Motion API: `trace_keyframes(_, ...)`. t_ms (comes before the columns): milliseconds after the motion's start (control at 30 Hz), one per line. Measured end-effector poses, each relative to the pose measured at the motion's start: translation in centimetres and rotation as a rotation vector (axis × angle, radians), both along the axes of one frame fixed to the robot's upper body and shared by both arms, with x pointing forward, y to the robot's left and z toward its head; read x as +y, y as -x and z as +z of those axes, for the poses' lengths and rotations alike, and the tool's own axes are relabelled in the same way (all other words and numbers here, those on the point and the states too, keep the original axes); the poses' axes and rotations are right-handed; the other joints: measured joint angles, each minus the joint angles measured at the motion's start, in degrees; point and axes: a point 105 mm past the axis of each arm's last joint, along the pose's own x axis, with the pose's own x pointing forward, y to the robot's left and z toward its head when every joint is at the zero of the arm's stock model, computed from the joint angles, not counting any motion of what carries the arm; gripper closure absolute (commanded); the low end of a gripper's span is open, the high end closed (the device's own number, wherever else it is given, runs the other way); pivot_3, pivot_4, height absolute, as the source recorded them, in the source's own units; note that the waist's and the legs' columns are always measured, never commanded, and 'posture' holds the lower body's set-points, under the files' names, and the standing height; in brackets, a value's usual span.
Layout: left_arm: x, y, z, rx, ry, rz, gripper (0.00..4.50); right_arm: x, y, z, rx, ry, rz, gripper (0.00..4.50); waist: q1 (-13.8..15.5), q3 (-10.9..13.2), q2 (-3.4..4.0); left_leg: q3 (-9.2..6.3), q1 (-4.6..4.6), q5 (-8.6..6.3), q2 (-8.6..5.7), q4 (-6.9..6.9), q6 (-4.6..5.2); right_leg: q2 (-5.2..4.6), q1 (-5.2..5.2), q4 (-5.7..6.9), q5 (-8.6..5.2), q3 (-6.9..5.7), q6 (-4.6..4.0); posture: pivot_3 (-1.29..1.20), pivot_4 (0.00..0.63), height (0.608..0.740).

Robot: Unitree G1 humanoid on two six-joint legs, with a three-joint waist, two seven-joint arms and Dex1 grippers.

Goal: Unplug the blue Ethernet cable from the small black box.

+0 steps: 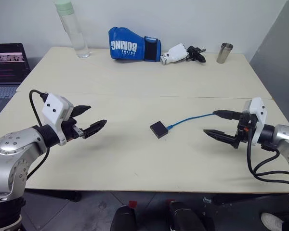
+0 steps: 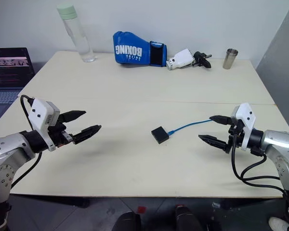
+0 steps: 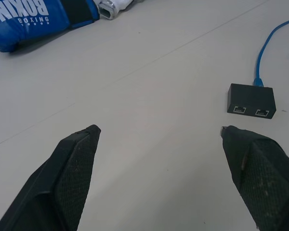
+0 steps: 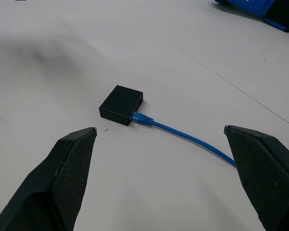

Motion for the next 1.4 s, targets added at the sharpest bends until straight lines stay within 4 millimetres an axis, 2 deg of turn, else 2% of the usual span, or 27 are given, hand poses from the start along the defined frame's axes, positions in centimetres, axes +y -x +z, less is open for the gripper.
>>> trace_keyframes(333,-0.3,0.1,0.0,0.004,-0.002,-0.012,0.22,0.3,-0.3,0.6,-0.02,0.001,0.008,0.0,0.0,0.0,0.0,0.0,-0.01,0.0,0.0,0.0,0.0,0.0,0.0,0.0,0.0,-0.01,0.0,0.0,0.15,0.74)
trace_keyframes(600,-1.8,0.7,0.6,0.009,0.026,-0.073,0.22,0.7,-1.1,0.3,-0.012,0.033,0.013,0.0,0.0,0.01,0.01,-0.01,-0.01,0.0,0.01,0.01,0.0,0.0,0.0,0.0,0.0,-0.01,0.0,0.0,0.15,0.74)
trace_keyframes(767,-3.1,1.2,0.7,0.043,0.071,-0.139,0.22,2.2,-1.5,0.1,-0.002,0.05,0.094,0.0,-0.02,0.01,0.01,-0.01,0.0,0.0,0.01,0.02,0.0,0.0,-0.01,0.01,0.0,-0.01,0.0,0.0,0.15,0.74)
trace_keyframes(867,-4.4,2.0,-0.3,0.101,0.048,-0.232,0.22,3.6,-2.2,-0.8,0.009,0.095,0.168,0.0,-0.09,0.03,0.05,0.0,0.01,0.0,0.01,0.03,0.0,0.0,-0.01,0.02,0.0,-0.01,-0.01,0.0,0.15,0.74)
trace_keyframes(933,-5.0,2.6,-1.7,0.158,-0.014,-0.289,0.22,4.5,-3.3,-1.4,0.011,0.139,0.201,0.0,-0.22,0.08,0.12,0.02,0.01,0.0,-0.01,0.03,0.0,0.01,-0.03,0.02,0.01,0.01,-0.01,0.0,0.15,0.74)
trace_keyframes(1000,-5.3,2.9,-2.4,0.179,-0.029,-0.313,0.22,4.8,-4.1,-1.9,0.016,0.173,0.213,0.0,-0.13,0.08,0.13,0.01,-0.01,0.0,0.01,0.03,0.0,0.01,-0.05,0.03,0.0,-0.02,-0.03,0.0,0.15,0.74)
trace_keyframes(1067,-5.8,3.0,-3.1,0.192,-0.053,-0.345,0.22,6.0,-5.7,-2.6,0.02,0.237,0.244,0.0,-0.18,0.09,0.14,0.04,0.0,0.01,0.01,0.04,0.0,0.01,-0.07,0.05,0.01,0.0,-0.04,0.0,0.15,0.74)
trace_keyframes(1167,-6.2,3.2,-3.5,0.194,-0.068,-0.369,0.22,6.9,-6.7,-3.8,0.029,0.307,0.283,0.0,-0.14,0.09,0.14,0.03,0.0,0.01,0.02,0.04,0.0,0.01,-0.08,0.07,0.0,-0.01,-0.06,0.0,0.15,0.74)
trace_keyframes(1267,-6.4,3.2,-3.7,0.187,-0.087,-0.384,0.22,7.2,-8.0,-5.6,0.059,0.393,0.299,0.0,-0.03,0.1,0.15,0.05,-0.02,0.01,0.0,0.05,-0.01,-0.02,-0.09,0.07,0.0,-0.02,-0.07,0.0,0.15,0.74)
trace_keyframes(1400,-6.6,3.3,-3.9,0.189,-0.093,-0.401,0.22,7.6,-9.3,-6.9,0.089,0.487,0.316,0.0,-0.13,0.1,0.16,0.07,-0.01,0.01,0.01,0.05,-0.01,-0.03,-0.1,0.1,0.01,-0.01,-0.09,0.0,0.15,0.74)
